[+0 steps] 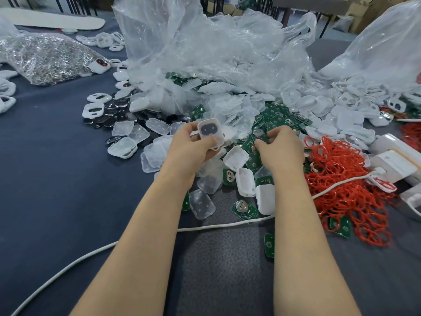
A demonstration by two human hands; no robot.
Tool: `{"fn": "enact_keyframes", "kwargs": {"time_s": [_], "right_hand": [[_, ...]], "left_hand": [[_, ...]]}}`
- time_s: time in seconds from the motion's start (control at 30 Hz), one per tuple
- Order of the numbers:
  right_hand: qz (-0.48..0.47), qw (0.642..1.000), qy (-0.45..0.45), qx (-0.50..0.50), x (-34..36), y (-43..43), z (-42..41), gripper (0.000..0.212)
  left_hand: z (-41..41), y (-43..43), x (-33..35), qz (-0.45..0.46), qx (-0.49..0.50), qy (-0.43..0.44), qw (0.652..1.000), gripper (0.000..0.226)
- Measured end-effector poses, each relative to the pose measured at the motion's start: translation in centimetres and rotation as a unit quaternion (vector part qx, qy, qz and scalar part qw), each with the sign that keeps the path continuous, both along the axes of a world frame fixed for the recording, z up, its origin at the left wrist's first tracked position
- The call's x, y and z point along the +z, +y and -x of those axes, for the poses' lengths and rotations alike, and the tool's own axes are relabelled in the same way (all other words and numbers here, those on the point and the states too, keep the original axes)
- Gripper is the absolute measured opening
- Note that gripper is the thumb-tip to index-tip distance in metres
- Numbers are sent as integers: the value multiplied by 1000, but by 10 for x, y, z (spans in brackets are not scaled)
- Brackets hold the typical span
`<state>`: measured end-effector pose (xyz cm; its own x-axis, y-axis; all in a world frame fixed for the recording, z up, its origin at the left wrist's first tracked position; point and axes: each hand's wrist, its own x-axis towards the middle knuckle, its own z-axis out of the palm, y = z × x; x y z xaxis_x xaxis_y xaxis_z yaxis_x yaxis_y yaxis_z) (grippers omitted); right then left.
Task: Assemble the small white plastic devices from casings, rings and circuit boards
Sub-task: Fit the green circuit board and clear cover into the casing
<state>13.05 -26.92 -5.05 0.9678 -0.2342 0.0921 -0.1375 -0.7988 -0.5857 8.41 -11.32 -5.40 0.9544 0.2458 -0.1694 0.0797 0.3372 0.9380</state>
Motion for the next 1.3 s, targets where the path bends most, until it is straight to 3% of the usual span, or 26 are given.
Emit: {"fn": "enact_keyframes", "kwargs": {"time_s": [0.17,0.3,0.37,0.43,0.5,0.7,1.07,1.3], "right_hand": [[-39,999,-34,11,1,-1,0,27],[-121,983,-136,22,10,-2,7,7],[-234,958,-157,53,17,2,11,11],[-377,912,-120,108,23,9,15,15],[-440,880,-71,164,25,16,20,14],[-478,859,21,181,23,22,20,15],[-377,895,-67,229,25,21,20,19],[-329,909,-64,250,23,21,19,19]], "left_hand": [[1,-2,2,14,-9,3,1000,22],[2,-3,5,40,-6,17,999,7],[1,-3,6,58,-2,28,998,9],[-1,-2,8,74,4,42,996,14],[-2,-2,10,85,11,53,995,17],[-1,-2,11,62,-9,67,996,22],[-4,-2,7,51,-26,79,995,24],[-4,-1,5,54,-33,77,995,24]]}}
